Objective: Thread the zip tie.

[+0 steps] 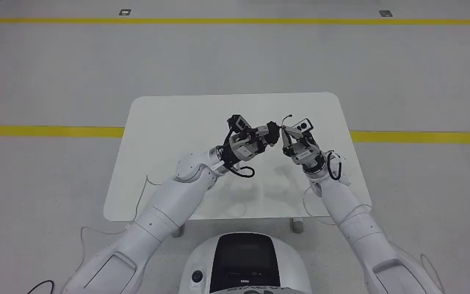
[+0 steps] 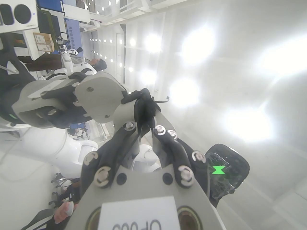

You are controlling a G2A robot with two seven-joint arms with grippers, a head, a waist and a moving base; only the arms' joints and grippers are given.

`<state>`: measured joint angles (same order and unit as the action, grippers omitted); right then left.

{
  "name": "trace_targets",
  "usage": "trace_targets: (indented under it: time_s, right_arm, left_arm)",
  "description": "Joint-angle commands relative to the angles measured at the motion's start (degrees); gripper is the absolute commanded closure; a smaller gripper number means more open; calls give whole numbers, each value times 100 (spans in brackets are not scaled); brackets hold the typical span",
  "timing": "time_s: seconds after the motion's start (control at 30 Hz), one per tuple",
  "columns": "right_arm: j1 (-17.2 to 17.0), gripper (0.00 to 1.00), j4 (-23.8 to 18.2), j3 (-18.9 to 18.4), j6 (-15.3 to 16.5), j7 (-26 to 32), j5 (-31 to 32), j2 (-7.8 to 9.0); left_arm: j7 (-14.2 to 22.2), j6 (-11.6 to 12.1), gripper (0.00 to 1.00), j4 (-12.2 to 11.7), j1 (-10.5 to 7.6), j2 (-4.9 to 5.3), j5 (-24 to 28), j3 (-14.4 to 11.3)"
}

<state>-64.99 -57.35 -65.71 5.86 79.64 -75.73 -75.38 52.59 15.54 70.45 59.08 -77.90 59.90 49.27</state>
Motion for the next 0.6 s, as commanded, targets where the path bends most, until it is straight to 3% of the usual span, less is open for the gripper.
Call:
trace_targets:
  time_s: [0.0, 0.57]
  right_arm:
    - [3, 100, 14, -11, -14, 0, 10, -4]
    - [26, 100, 178, -131, -109, 0, 114, -39]
  left_arm:
    - [0, 0, 100, 0, 0, 0, 0, 0]
    - [0, 0, 100, 0, 0, 0, 0, 0]
